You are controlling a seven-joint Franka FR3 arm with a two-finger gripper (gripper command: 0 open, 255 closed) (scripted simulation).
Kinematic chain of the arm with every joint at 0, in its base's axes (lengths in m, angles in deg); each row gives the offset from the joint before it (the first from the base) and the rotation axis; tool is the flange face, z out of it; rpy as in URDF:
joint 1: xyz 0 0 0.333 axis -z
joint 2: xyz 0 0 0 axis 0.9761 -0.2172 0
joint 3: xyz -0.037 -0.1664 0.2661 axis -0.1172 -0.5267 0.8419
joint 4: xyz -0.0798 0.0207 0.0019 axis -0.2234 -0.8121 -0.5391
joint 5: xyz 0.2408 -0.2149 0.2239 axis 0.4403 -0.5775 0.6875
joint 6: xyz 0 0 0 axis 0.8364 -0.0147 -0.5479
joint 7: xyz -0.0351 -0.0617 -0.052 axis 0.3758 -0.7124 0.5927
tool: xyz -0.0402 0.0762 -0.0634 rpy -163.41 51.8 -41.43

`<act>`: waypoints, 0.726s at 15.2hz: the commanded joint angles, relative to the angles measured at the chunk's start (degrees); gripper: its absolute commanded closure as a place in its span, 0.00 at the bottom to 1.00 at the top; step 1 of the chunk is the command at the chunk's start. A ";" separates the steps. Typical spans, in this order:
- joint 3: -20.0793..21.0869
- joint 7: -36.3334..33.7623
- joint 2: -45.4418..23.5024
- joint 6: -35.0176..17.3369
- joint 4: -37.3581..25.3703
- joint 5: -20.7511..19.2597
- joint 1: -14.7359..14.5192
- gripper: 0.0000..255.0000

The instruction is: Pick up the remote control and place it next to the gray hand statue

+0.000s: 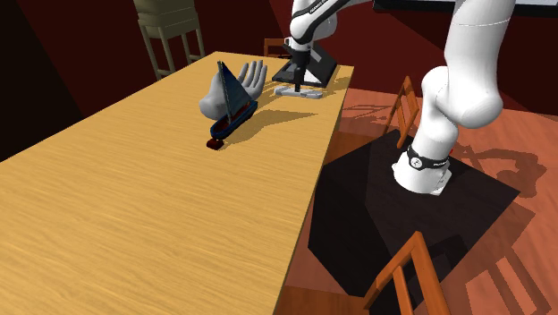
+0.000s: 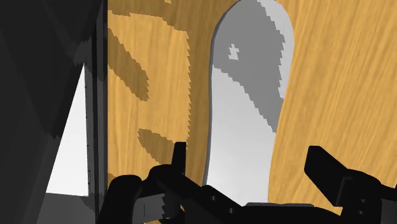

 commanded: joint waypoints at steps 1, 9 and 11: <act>-0.64 -1.47 2.16 2.59 -1.11 -2.12 -0.71 0.00; -1.03 -2.97 4.43 5.68 -2.65 -4.27 -1.28 0.00; -1.03 -2.97 4.43 5.68 -2.65 -4.27 -1.28 0.00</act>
